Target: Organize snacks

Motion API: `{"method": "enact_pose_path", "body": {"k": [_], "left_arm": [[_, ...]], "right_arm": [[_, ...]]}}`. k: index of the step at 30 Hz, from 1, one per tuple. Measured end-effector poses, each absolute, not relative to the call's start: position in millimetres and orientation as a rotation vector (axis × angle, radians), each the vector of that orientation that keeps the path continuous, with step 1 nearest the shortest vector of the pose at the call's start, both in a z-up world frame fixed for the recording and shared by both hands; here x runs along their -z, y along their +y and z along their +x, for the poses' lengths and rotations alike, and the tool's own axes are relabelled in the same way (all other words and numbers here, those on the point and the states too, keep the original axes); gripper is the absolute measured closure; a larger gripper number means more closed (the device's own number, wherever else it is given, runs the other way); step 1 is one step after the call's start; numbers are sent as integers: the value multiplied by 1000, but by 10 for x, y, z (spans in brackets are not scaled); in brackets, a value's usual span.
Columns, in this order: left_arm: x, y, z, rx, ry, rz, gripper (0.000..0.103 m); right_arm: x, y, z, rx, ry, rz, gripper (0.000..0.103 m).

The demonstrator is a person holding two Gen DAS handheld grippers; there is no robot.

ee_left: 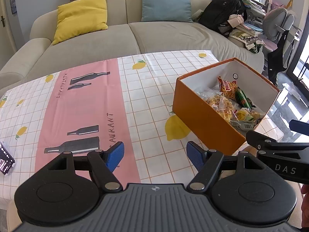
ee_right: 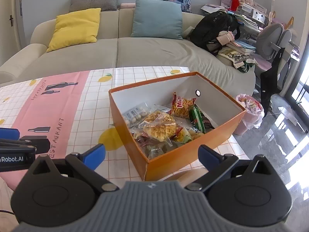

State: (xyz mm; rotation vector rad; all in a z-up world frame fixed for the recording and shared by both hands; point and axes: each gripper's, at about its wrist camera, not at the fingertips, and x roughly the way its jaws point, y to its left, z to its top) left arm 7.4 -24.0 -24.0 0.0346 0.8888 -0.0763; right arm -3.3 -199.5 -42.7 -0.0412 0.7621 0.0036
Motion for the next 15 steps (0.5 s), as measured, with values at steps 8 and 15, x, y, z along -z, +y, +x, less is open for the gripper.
{"method": "enact_pose_path", "body": {"k": [8, 15], "left_arm": [[247, -238, 72, 76, 890, 36, 17], [233, -239, 72, 74, 892, 37, 17]], "right_arm": [[428, -1983, -30, -9, 762, -41, 4], [446, -2001, -21, -13, 772, -39, 4]]}}
